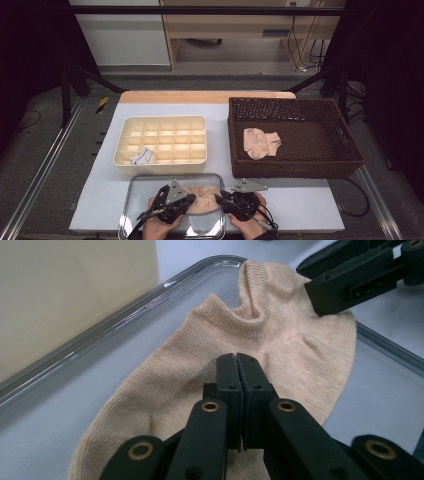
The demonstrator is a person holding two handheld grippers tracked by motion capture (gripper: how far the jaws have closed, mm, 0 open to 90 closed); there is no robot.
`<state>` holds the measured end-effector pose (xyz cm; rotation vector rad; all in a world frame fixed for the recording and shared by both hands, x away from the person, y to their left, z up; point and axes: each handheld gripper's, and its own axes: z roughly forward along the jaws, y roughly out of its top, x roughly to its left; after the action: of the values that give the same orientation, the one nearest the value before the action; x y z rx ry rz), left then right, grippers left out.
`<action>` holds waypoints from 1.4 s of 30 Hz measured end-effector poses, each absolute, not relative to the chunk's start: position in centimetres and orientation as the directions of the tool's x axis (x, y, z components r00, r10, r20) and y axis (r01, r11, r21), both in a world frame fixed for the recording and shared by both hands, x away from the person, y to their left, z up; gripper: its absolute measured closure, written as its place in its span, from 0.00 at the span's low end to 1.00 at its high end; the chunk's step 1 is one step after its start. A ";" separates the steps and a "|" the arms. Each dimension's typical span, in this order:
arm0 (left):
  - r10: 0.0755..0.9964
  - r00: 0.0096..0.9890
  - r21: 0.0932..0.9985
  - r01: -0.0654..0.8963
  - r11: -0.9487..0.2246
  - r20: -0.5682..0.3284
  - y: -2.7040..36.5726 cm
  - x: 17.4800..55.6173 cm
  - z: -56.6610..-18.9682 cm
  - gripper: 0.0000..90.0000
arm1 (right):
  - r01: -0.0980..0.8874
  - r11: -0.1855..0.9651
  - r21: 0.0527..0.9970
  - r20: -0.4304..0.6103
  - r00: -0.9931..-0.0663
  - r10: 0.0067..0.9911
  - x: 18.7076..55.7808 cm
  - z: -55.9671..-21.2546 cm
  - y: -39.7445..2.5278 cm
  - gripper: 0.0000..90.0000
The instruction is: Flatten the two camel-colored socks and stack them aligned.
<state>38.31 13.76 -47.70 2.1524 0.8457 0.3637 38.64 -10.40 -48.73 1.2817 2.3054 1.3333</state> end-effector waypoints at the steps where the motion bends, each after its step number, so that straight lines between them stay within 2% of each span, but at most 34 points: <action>1: 0.675 0.738 0.755 0.450 -0.476 -0.014 13.7 38.3 -47.7 0.98 | 0.587 0.224 0.778 0.244 -0.610 0.754 38.6 -48.7 -10.4 0.77; 6: 0.679 0.734 0.756 0.454 -0.471 -0.018 13.7 38.2 -47.7 0.98 | 0.603 0.210 0.770 0.246 -0.584 0.774 38.4 -48.6 -10.3 0.85; 7: 0.679 0.733 0.757 0.455 -0.469 -0.020 13.7 38.2 -47.7 0.98 | 0.601 0.212 0.771 0.243 -0.584 0.774 38.3 -48.5 -10.3 0.92; 8: 0.680 0.733 0.758 0.455 -0.468 -0.021 13.7 38.2 -47.7 0.98 | 0.608 0.207 0.767 0.265 -0.592 0.761 38.3 -48.5 -10.4 0.94; 18: 0.678 0.734 0.762 0.461 -0.456 -0.039 13.3 38.2 -47.7 0.98 | 0.578 0.177 0.797 0.281 -0.614 0.738 38.6 -47.5 -10.7 0.97; 19: 0.679 0.733 0.761 0.463 -0.455 -0.041 13.2 38.3 -47.7 0.98 | 0.560 0.151 0.815 0.302 -0.632 0.713 38.7 -46.5 -10.7 0.97; 24: 0.679 0.733 0.760 0.467 -0.452 -0.047 12.9 38.4 -47.7 0.98 | 0.523 0.161 0.837 0.308 -0.695 0.650 38.6 -45.2 -9.6 0.97; 28: 0.678 0.732 0.765 0.472 -0.439 -0.062 13.1 38.4 -47.5 0.96 | 0.517 0.180 0.837 0.297 -0.705 0.644 38.6 -45.0 -9.1 0.97; 34: 0.711 0.698 0.801 0.472 -0.368 -0.085 16.1 38.1 -45.4 0.95 | 0.511 0.188 0.839 0.267 -0.686 0.677 38.8 -44.6 -9.7 0.97; 35: 0.734 0.675 0.804 0.477 -0.356 -0.076 17.7 38.0 -44.9 0.95 | 0.509 0.188 0.840 0.262 -0.684 0.681 38.9 -44.6 -9.7 0.97; 42: 0.768 0.634 0.785 0.520 -0.335 -0.092 21.1 37.1 -45.6 0.94 | 0.480 0.231 0.846 0.207 -0.697 0.687 39.0 -44.0 -8.8 0.97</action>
<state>37.08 21.10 -45.65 2.0189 1.0075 0.3756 39.03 -8.78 -43.96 1.1056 2.2920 1.4556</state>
